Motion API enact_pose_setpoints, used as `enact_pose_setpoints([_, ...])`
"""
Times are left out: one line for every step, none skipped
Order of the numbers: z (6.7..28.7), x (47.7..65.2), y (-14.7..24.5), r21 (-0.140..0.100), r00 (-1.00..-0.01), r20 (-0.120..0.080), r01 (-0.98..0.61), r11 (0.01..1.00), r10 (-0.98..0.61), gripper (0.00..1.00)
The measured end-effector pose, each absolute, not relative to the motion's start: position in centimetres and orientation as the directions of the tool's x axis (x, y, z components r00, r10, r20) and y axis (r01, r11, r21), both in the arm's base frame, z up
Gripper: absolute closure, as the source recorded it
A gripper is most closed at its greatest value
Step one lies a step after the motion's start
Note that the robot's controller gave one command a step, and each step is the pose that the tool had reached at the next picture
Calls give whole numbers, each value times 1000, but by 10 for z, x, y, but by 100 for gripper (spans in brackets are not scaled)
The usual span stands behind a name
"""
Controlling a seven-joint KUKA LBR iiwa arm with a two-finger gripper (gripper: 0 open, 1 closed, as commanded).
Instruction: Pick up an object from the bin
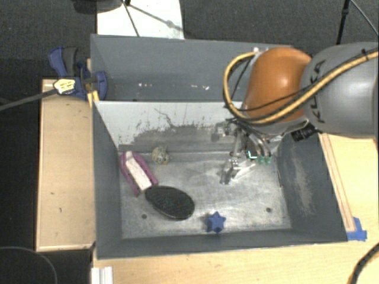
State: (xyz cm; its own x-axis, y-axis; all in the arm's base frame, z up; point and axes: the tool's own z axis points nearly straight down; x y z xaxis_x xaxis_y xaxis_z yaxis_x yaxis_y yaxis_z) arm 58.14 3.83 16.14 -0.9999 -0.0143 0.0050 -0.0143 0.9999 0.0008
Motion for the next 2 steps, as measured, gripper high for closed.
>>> enact_pose_setpoints([71, 577, -53, -1, -940, -1, -341, 940, -341, 0])
enact_pose_setpoints([102, 585, -39, -3, -877, -7, -481, 877, -481, 0])
